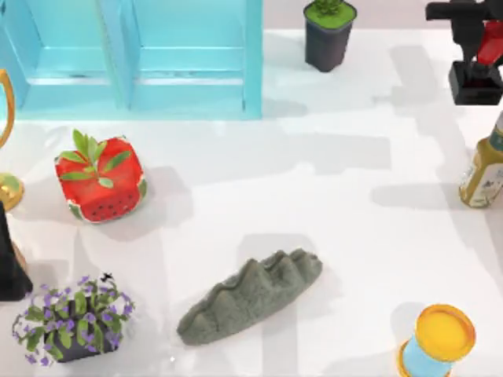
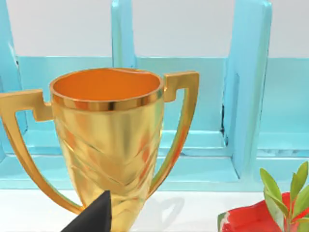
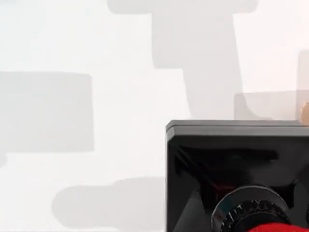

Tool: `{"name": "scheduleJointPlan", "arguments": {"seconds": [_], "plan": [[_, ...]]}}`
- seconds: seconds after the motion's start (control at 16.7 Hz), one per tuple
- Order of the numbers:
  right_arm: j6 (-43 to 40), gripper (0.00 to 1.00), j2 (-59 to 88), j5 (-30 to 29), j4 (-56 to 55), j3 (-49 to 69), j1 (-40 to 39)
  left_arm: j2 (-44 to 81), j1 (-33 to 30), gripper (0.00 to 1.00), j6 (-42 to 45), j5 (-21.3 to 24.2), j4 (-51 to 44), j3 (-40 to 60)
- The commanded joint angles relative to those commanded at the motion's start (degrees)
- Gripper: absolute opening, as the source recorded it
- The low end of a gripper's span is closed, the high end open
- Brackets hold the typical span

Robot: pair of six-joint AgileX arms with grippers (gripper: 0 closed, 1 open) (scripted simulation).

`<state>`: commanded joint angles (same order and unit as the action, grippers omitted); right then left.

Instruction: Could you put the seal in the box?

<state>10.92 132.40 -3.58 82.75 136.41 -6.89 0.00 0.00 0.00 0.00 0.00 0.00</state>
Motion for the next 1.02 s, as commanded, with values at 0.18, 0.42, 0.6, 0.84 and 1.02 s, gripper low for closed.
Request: {"name": "scheduleJointPlan", "arguments": {"seconds": [0.18, 0.42, 0.6, 0.84, 1.02], "plan": [[-8.3, 0.0, -8.9, 0.2, -3.2, -9.6, 11.3, 0.0, 0.0, 1.0, 0.0, 0.0, 0.0, 0.0], [-23.5, 0.0, -21.5, 2.9, -4.8, -27.3, 24.6, 0.0, 0.0, 1.0, 0.0, 0.0, 0.0, 0.0], [-33.1, 0.0, -28.1, 5.5, -4.6, -37.1, 31.2, 0.0, 0.0, 1.0, 0.0, 0.0, 0.0, 0.0], [-37.7, 0.0, -31.0, 7.2, -4.0, -41.7, 34.7, 0.0, 0.0, 1.0, 0.0, 0.0, 0.0, 0.0], [-37.6, 0.0, -30.7, 7.1, -4.0, -41.5, 34.5, 0.0, 0.0, 1.0, 0.0, 0.0, 0.0, 0.0]]}}
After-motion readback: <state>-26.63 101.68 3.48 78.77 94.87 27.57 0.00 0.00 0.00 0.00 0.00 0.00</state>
